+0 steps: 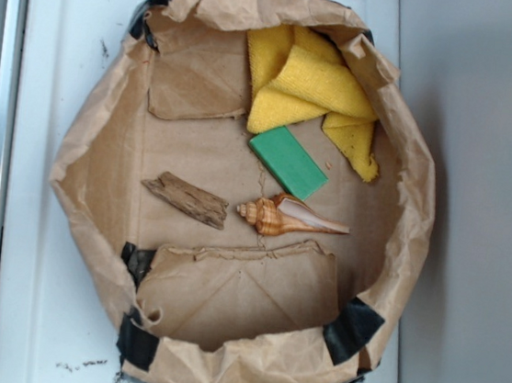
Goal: Grab the shell.
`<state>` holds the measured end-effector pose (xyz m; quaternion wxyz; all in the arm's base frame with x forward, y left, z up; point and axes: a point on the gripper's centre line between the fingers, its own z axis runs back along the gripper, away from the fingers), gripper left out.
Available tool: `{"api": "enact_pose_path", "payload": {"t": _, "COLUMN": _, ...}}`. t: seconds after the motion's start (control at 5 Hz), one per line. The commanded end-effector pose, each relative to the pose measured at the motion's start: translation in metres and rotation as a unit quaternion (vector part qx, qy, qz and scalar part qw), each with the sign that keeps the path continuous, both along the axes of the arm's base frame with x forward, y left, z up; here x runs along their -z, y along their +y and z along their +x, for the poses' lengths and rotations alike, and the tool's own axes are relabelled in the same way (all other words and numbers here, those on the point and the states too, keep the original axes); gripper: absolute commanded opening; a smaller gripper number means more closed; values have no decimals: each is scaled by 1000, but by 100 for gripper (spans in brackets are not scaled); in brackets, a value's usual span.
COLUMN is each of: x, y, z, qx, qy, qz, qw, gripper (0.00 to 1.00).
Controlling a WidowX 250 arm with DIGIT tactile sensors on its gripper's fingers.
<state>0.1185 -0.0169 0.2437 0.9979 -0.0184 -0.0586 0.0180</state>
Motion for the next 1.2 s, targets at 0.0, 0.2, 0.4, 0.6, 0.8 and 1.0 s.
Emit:
{"api": "enact_pose_path", "payload": {"t": 0.0, "x": 0, "y": 0, "z": 0, "qx": 0, "qy": 0, "qz": 0, "qw": 1000, "gripper": 100}}
{"api": "enact_pose_path", "payload": {"t": 0.2, "x": -9, "y": -18, "z": 50, "qx": -33, "qy": -31, "qz": -33, "qw": 998, "gripper": 100}}
{"api": "enact_pose_path", "payload": {"t": 0.4, "x": -13, "y": -25, "z": 98, "qx": -34, "qy": -83, "qz": -74, "qw": 993, "gripper": 100}}
{"api": "enact_pose_path", "payload": {"t": 0.6, "x": 10, "y": -29, "z": 144, "qx": -3, "qy": -93, "qz": -51, "qw": 994, "gripper": 100}}
{"api": "enact_pose_path", "payload": {"t": 0.8, "x": 10, "y": -29, "z": 144, "qx": -3, "qy": -93, "qz": -51, "qw": 994, "gripper": 100}}
{"api": "enact_pose_path", "payload": {"t": 1.0, "x": 10, "y": -29, "z": 144, "qx": -3, "qy": -93, "qz": -51, "qw": 994, "gripper": 100}}
